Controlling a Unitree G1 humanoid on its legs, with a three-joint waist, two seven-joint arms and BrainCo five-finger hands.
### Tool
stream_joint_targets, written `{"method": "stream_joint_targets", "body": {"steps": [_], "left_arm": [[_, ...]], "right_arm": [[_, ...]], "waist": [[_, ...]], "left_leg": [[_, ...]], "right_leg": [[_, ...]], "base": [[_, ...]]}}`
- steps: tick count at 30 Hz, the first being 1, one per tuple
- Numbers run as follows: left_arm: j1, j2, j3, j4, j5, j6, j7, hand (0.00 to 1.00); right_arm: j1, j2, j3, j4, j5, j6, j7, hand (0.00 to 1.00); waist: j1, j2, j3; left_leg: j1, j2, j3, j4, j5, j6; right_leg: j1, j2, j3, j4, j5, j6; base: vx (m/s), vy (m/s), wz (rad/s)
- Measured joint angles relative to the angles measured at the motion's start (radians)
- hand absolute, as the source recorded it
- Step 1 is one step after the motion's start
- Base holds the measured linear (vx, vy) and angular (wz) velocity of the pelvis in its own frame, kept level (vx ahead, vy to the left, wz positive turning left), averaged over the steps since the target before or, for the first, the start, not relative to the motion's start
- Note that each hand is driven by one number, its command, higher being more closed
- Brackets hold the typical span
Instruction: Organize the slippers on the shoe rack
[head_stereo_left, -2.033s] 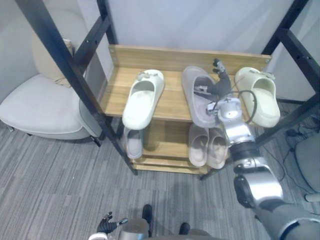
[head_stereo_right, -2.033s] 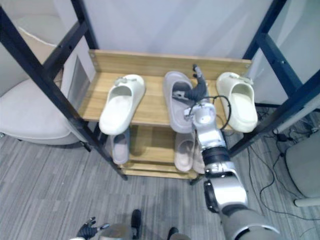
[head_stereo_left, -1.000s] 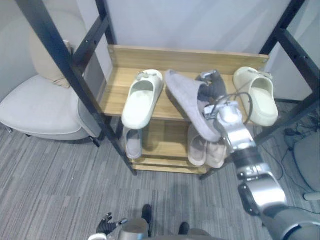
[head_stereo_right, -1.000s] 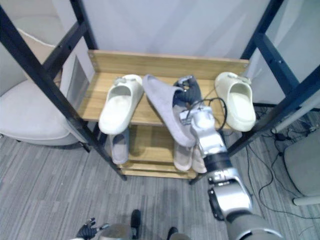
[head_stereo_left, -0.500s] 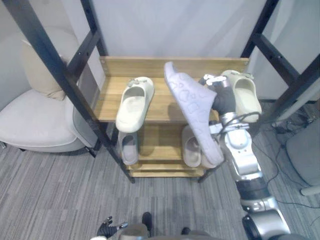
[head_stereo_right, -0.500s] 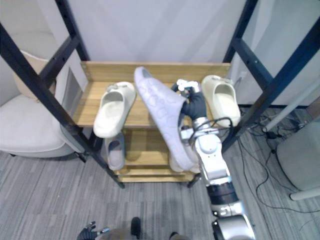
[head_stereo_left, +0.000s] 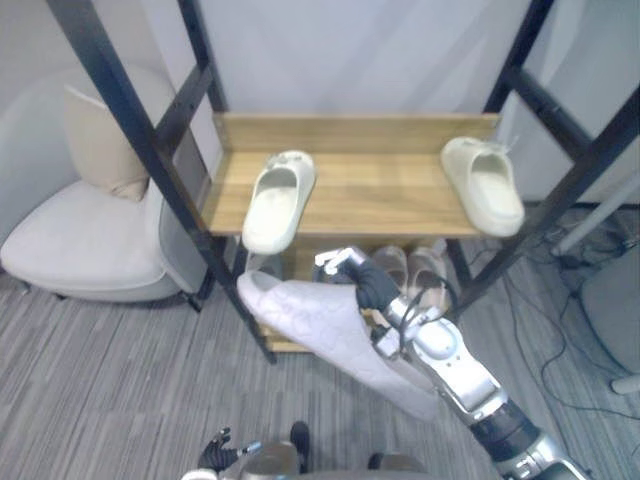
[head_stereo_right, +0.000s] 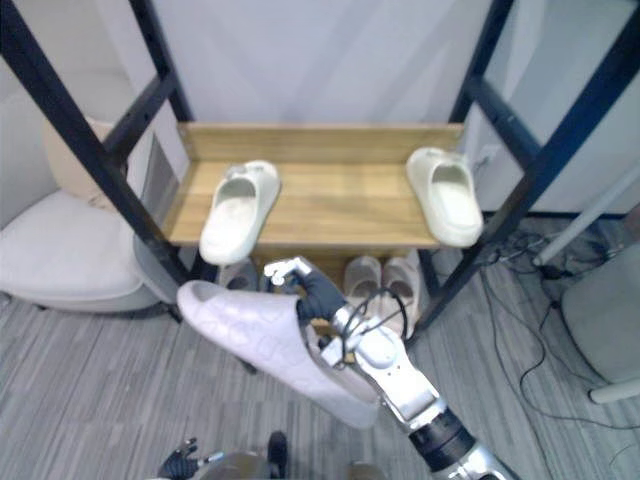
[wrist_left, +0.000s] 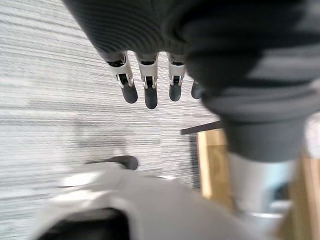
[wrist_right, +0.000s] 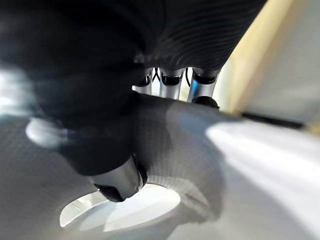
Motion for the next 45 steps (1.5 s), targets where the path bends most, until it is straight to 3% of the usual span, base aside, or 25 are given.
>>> {"method": "stream_joint_targets", "body": {"steps": [3,7,8,9,11,14,19,23,27,34,35,37,42,43,45], "left_arm": [[-0.031,0.000,-0.007,0.000,-0.007,-0.009,0.001,0.00],[-0.056,0.005,-0.017,-0.005,-0.022,-0.010,0.003,0.00],[-0.060,0.009,-0.017,-0.010,-0.025,-0.010,0.005,0.00],[-0.055,-0.003,-0.022,-0.019,-0.040,-0.009,0.007,0.00],[-0.065,-0.001,-0.030,-0.021,-0.058,-0.010,0.015,0.00],[-0.080,-0.008,-0.046,-0.023,-0.065,-0.009,0.032,0.00],[-0.103,-0.016,-0.061,-0.048,-0.096,-0.010,0.052,0.00],[-0.148,-0.030,-0.064,-0.068,-0.101,-0.011,0.077,0.00],[-0.156,-0.057,-0.049,-0.113,-0.127,-0.016,0.098,0.00],[-0.154,-0.097,0.025,-0.158,-0.140,-0.015,0.123,0.00],[-0.154,-0.102,0.043,-0.183,-0.146,-0.014,0.142,0.00],[-0.152,-0.108,0.057,-0.199,-0.157,-0.014,0.150,0.00],[-0.148,-0.119,0.082,-0.246,-0.179,-0.016,0.164,0.00],[-0.149,-0.121,0.087,-0.262,-0.180,-0.018,0.179,0.00],[-0.147,-0.123,0.089,-0.282,-0.186,-0.019,0.182,0.00]], "right_arm": [[-0.086,-0.023,0.032,0.077,-0.054,0.003,-0.019,1.00],[-0.174,-0.028,0.033,0.155,-0.111,0.006,-0.048,1.00],[-0.199,-0.035,0.033,0.174,-0.119,0.007,-0.057,1.00],[-0.270,-0.050,0.030,0.216,-0.152,0.009,-0.080,1.00],[-0.342,-0.058,0.021,0.277,-0.182,0.013,-0.116,1.00],[-0.485,-0.070,0.020,0.394,-0.225,0.026,-0.182,1.00],[-0.664,-0.096,-0.044,0.535,-0.258,0.048,-0.270,1.00],[-0.772,-0.128,-0.099,0.619,-0.283,0.085,-0.362,1.00],[-0.828,-0.118,-0.104,0.648,-0.347,0.115,-0.417,1.00],[-0.949,-0.083,-0.228,0.726,-0.385,0.184,-0.514,1.00],[-0.975,-0.079,-0.255,0.747,-0.401,0.217,-0.550,1.00],[-0.984,-0.060,-0.293,0.775,-0.419,0.238,-0.577,1.00],[-1.015,-0.044,-0.333,0.822,-0.417,0.250,-0.607,1.00],[-1.018,-0.050,-0.334,0.827,-0.417,0.253,-0.615,0.00],[-1.034,-0.049,-0.333,0.853,-0.417,0.258,-0.619,0.00]], "waist": [[0.006,0.019,0.060],[0.012,0.020,0.116],[0.012,0.024,0.123],[0.020,0.046,0.141],[0.020,0.040,0.164],[0.035,0.060,0.176],[0.055,0.083,0.192],[0.093,0.089,0.203],[0.100,0.088,0.204],[0.118,0.085,0.206],[0.118,0.085,0.206],[0.123,0.084,0.205],[0.126,0.080,0.203],[0.127,0.076,0.201],[0.129,0.076,0.201]], "left_leg": [[-0.169,0.012,-0.014,0.212,-0.088,-0.007],[-0.288,0.015,-0.004,0.312,-0.096,-0.010],[-0.324,0.028,0.003,0.374,-0.115,0.002],[-0.382,0.055,0.010,0.510,-0.230,0.004],[-0.453,0.058,0.030,0.581,-0.250,0.006],[-0.591,0.064,0.035,0.703,-0.282,0.025],[-0.736,0.068,0.023,0.807,-0.293,0.029],[-0.827,0.067,0.019,0.855,-0.292,0.023],[-0.868,0.065,0.013,0.888,-0.298,0.021],[-0.927,0.063,-0.002,0.923,-0.303,0.012],[-0.963,0.062,-0.031,0.943,-0.304,0.001],[-0.973,0.056,-0.038,0.952,-0.305,-0.004],[-0.996,0.041,-0.049,0.955,-0.298,-0.015],[-1.008,0.036,-0.057,0.956,-0.295,-0.020],[-1.023,0.030,-0.065,0.965,-0.294,-0.022]], "right_leg": [[-0.152,-0.020,-0.005,0.206,-0.095,-0.012],[-0.280,-0.050,-0.007,0.316,-0.122,-0.027],[-0.310,-0.056,-0.011,0.339,-0.125,-0.031],[-0.383,-0.058,-0.012,0.440,-0.151,-0.028],[-0.463,-0.080,-0.005,0.528,-0.165,-0.023],[-0.597,-0.106,0.003,0.647,-0.197,-0.031],[-0.734,-0.125,0.004,0.755,-0.227,-0.029],[-0.828,-0.140,0.005,0.818,-0.240,-0.030],[-0.866,-0.153,0.003,0.860,-0.262,-0.032],[-0.920,-0.169,-0.010,0.916,-0.300,-0.041],[-0.933,-0.172,-0.038,0.931,-0.312,-0.048],[-0.937,-0.180,-0.045,0.948,-0.322,-0.053],[-0.955,-0.196,-0.055,0.966,-0.331,-0.066],[-0.961,-0.200,-0.063,0.970,-0.335,-0.065],[-0.969,-0.207,-0.071,0.983,-0.341,-0.071]], "base": [[-0.24,-0.012,0.15],[-0.24,0.022,0.12],[-0.16,0.100,-0.12],[-0.16,0.112,-0.14],[-0.11,0.068,-0.09],[-0.10,0.064,-0.02],[-0.08,0.020,0.06],[-0.07,-0.009,0.03],[-0.04,-0.030,0.06],[-0.05,-0.060,0.10],[-0.06,-0.082,0.21],[-0.05,-0.060,0.20],[-0.04,-0.028,0.13],[-0.03,-0.020,0.17],[-0.04,-0.019,0.16]]}}
